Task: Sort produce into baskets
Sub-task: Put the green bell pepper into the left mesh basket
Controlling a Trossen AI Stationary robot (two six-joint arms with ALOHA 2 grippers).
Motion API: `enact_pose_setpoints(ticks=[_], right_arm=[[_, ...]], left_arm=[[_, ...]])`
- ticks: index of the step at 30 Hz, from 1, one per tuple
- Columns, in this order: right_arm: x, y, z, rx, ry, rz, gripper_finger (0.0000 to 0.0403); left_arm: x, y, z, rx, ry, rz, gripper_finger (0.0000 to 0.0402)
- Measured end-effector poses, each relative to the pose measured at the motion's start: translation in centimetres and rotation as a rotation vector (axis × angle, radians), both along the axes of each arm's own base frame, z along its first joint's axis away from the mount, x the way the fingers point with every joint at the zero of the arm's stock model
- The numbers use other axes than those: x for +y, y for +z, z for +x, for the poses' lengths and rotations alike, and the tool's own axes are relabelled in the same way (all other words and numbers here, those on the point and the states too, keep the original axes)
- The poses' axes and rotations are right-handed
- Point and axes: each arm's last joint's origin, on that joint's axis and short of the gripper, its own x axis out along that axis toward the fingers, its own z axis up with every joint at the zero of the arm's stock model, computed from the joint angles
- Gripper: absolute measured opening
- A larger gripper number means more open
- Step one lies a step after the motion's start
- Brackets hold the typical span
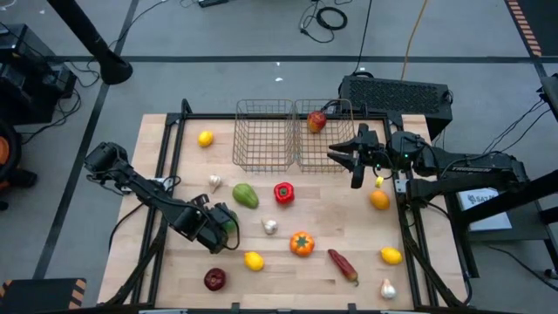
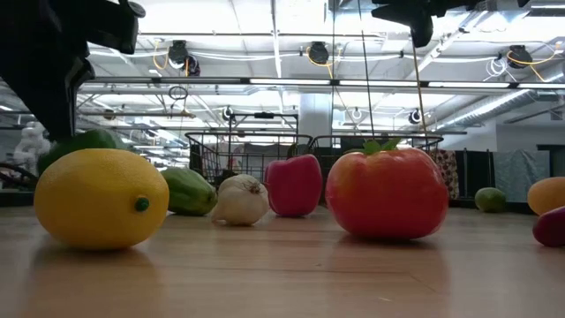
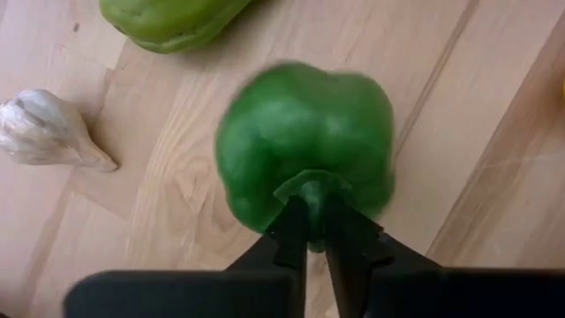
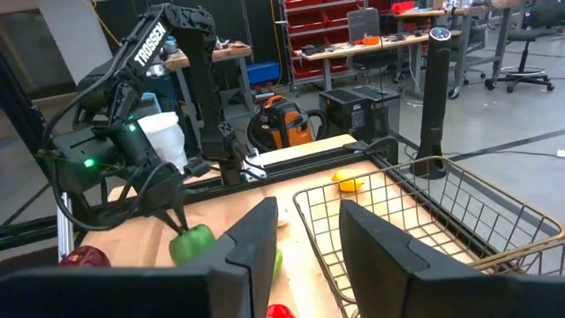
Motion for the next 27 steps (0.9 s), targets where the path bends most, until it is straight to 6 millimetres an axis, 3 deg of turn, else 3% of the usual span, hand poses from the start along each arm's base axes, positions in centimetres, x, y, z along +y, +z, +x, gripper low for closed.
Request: enact_pose_setpoints(ticks=[16, 22, 27], right_arm=[[0.0, 0.0, 0.0, 0.0, 0.0, -0.001, 0.0116], [0.0, -0.1, 0.1, 0.006, 0.0, 0.0, 0.0116], [-0.1, -0.6, 0.8, 0.037, 0.008, 0.004, 0.0116]], left_arm=[[0.0, -0.1, 0.0, -0.022, 0.045, 0.004, 0.0008], [-0.3, -1.5, -0.7, -0.016, 0.069, -0.023, 0.0009], [-0.9, -3.3, -0.5, -0.124, 0.089, -0.118, 0.0029]])
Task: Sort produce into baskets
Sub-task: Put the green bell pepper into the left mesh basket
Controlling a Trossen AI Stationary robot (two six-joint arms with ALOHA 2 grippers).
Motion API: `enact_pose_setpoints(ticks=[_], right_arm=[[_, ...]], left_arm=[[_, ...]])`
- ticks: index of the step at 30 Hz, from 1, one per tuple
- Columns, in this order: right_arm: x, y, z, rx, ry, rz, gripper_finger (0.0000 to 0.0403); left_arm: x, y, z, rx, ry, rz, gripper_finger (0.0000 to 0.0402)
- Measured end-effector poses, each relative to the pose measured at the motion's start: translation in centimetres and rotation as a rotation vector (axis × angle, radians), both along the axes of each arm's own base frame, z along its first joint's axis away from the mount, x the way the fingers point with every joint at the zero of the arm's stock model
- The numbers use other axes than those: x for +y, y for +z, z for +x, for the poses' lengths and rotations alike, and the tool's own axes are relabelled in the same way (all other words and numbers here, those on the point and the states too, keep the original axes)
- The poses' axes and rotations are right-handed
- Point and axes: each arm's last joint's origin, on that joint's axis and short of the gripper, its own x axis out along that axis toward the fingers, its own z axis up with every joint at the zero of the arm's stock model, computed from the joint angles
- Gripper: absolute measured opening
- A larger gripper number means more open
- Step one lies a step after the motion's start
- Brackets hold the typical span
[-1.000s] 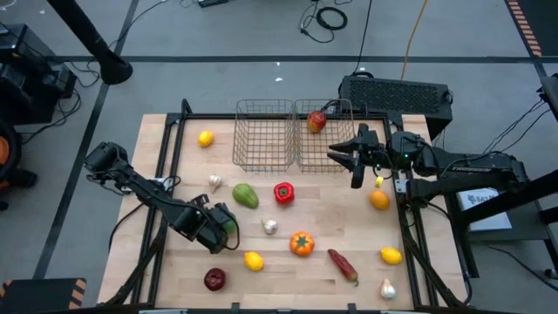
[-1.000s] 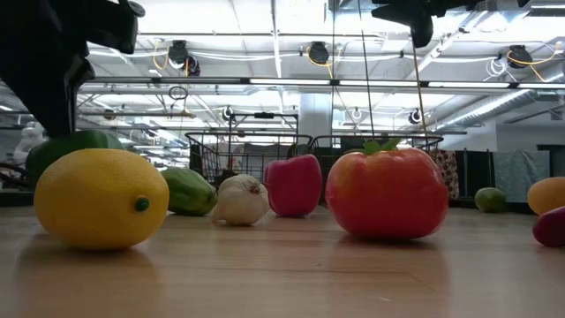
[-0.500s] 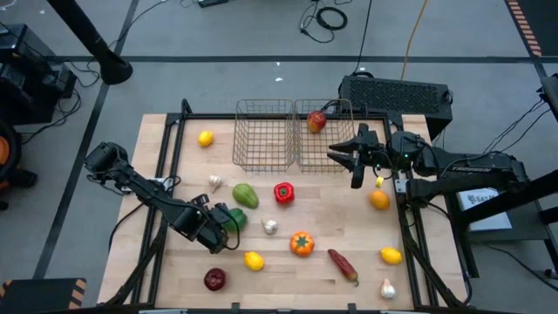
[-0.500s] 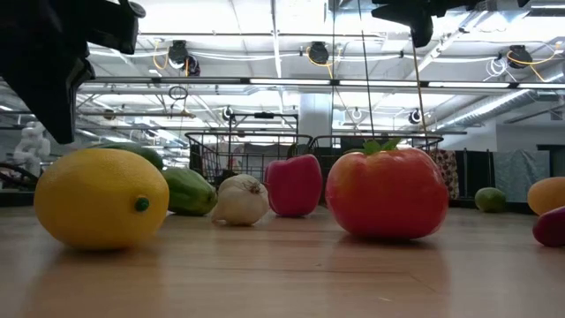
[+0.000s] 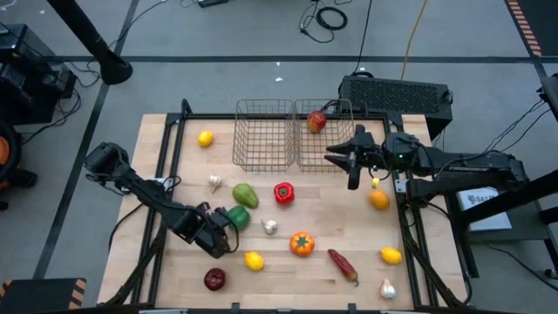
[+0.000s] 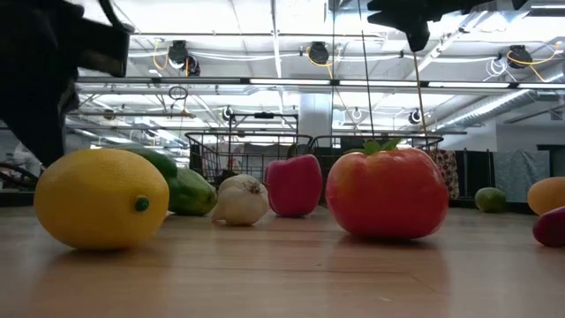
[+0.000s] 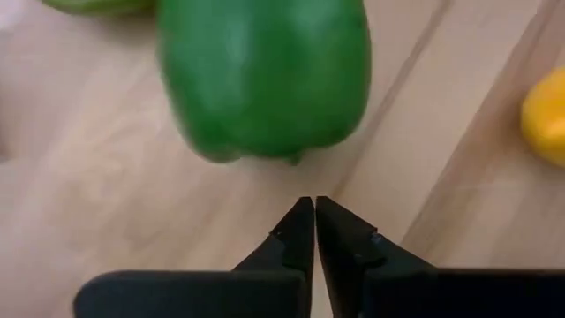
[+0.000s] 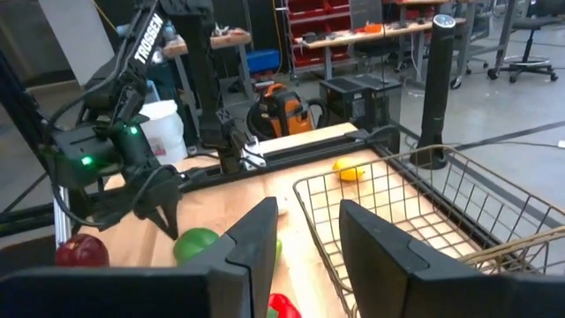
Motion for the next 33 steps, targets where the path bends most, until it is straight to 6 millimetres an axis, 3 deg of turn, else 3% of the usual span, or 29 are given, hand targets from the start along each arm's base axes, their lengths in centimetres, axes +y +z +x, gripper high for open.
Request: enact_pose_setpoints(ticks=[13, 21, 33], right_arm=[[0.0, -0.1, 0.2, 0.004, 0.014, 0.002, 0.0116], [0.0, -0.1, 0.2, 0.004, 0.014, 0.002, 0.0116], [0.0, -0.1, 0.2, 0.004, 0.014, 0.002, 0.0116]], left_arm=[[-0.3, -2.0, -1.9, -0.14, 0.089, 0.151, 0.0122], [-0.1, -3.9, -2.2, -0.227, 0.117, 0.089, 0.0125], [0.0, -3.9, -2.1, -0.272, 0.132, 0.121, 0.0125]])
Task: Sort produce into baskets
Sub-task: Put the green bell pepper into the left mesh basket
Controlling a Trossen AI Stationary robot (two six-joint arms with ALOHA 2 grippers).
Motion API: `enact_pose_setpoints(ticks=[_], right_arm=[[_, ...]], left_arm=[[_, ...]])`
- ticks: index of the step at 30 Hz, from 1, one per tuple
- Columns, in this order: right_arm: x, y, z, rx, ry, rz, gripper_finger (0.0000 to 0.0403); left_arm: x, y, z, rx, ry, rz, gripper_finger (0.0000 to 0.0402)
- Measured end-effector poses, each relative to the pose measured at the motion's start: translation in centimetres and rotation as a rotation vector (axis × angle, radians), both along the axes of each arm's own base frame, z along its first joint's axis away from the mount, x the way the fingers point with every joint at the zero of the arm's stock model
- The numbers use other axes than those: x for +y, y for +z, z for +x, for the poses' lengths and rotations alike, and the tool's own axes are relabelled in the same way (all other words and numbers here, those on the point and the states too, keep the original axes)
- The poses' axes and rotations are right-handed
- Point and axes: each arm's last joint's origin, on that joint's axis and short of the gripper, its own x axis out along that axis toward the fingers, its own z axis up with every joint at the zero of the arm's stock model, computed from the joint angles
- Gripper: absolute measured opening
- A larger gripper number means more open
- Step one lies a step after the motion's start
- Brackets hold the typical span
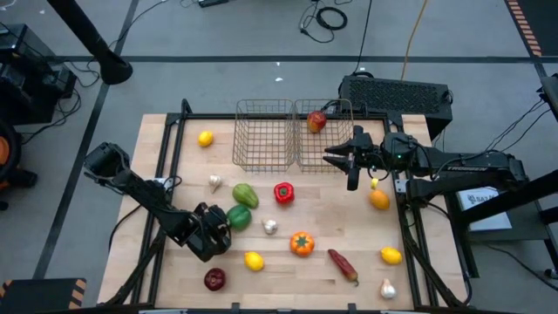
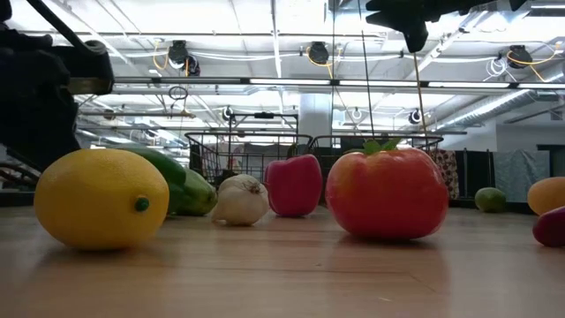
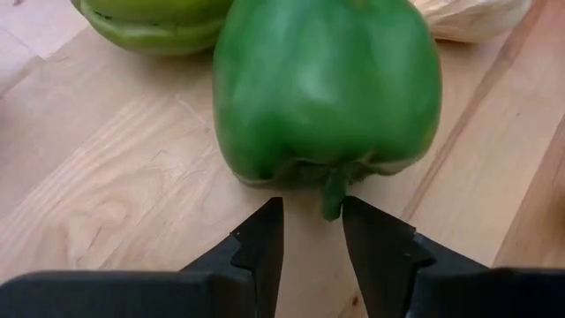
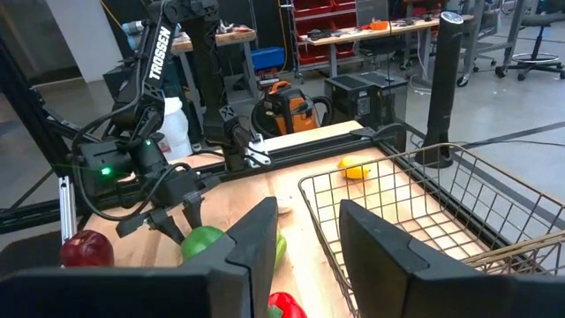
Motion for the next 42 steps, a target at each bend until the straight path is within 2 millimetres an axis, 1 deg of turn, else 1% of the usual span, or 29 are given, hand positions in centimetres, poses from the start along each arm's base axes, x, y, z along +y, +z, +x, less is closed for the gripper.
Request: enact_pose_setpoints(ticks=[13, 15, 18, 24, 27, 42], right_arm=[[0.0, 0.0, 0.0, 0.0, 0.0, 0.0, 0.0116], [0.0, 0.0, 0.0, 0.0, 0.0, 0.0, 0.0116], [0.0, 0.0, 0.0, -0.001, 0.0, 0.0, 0.0116], [0.0, 0.1, 0.0, -0.009, 0.0, -0.001, 0.0116], [0.0, 0.1, 0.0, -0.014, 0.0, -0.004, 0.0116], [0.0, 0.2, 0.0, -0.016, 0.001, -0.009, 0.0116]], left_arm=[[0.1, 0.0, 0.0, -0.017, 0.006, 0.027, 0.0125], [0.1, 0.0, 0.1, -0.019, -0.004, 0.052, 0.0125], [0.1, -0.5, 0.1, -0.004, -0.004, 0.081, 0.0125], [0.0, -2.2, 0.2, 0.06, -0.011, 0.12, 0.0125], [0.0, -2.6, 0.3, 0.072, -0.013, 0.131, 0.0125], [-0.1, -2.5, 0.2, 0.098, -0.094, 0.184, 0.0125]])
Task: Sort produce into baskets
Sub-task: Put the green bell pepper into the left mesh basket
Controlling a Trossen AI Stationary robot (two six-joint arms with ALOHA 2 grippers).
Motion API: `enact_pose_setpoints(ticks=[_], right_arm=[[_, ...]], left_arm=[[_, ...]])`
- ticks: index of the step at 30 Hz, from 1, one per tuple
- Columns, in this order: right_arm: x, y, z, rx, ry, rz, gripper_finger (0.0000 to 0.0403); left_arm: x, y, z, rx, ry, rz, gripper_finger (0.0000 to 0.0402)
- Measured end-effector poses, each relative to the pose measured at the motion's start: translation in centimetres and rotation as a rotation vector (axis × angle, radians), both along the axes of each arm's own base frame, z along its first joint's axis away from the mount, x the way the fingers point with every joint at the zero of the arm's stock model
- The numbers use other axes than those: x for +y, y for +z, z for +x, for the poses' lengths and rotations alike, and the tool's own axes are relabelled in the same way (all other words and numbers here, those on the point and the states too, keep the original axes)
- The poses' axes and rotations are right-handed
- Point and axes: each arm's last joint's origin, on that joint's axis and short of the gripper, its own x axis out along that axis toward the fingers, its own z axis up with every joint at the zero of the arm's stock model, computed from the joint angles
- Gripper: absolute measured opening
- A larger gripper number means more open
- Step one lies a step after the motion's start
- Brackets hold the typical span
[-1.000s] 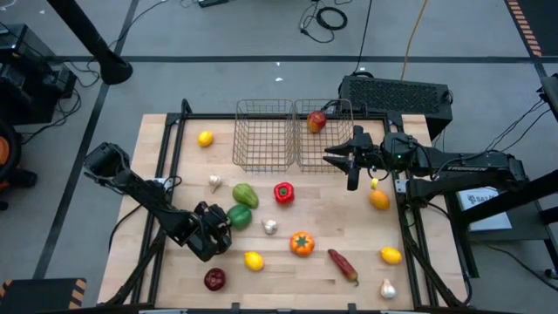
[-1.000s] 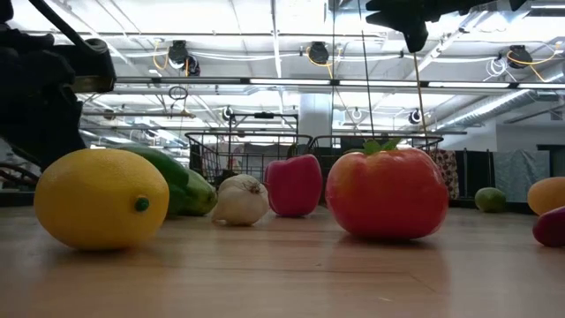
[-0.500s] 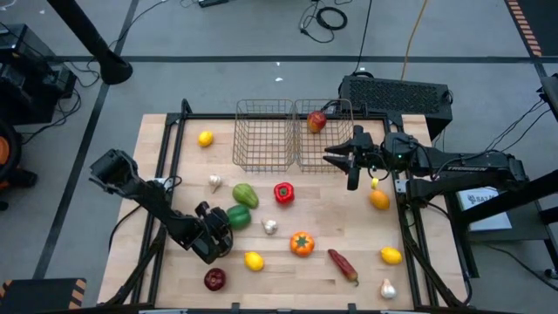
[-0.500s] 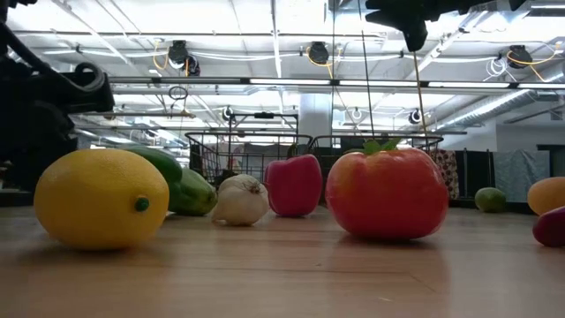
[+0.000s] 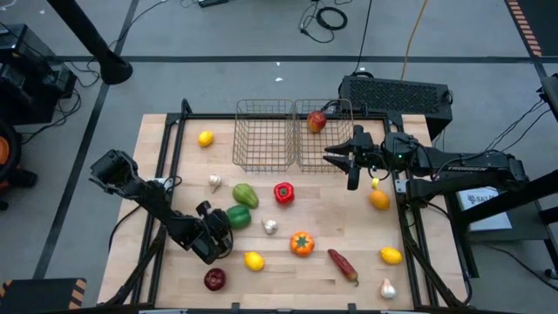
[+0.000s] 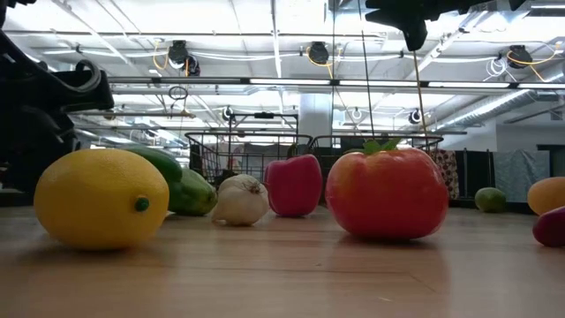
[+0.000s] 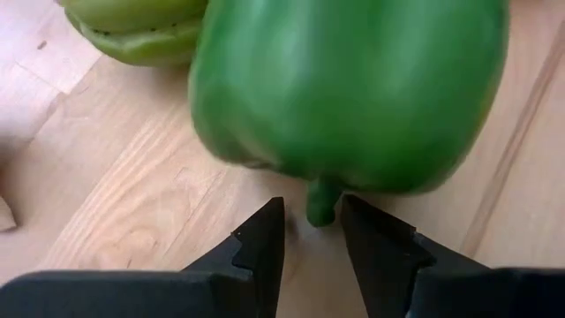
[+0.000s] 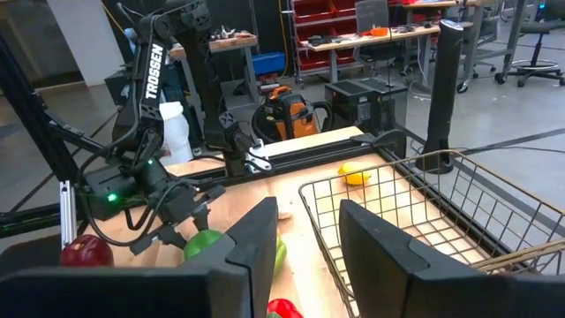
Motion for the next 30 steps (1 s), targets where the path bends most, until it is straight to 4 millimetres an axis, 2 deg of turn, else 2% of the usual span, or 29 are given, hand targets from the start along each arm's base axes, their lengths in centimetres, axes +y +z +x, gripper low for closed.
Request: enact_pose_setpoints(ticks=[30], right_arm=[[-0.01, 0.03, 0.0, -0.004, 0.0, 0.0, 0.0116]], left_arm=[[-0.22, 0.38, 0.3, 0.022, -0.052, 0.014, 0.0125]])
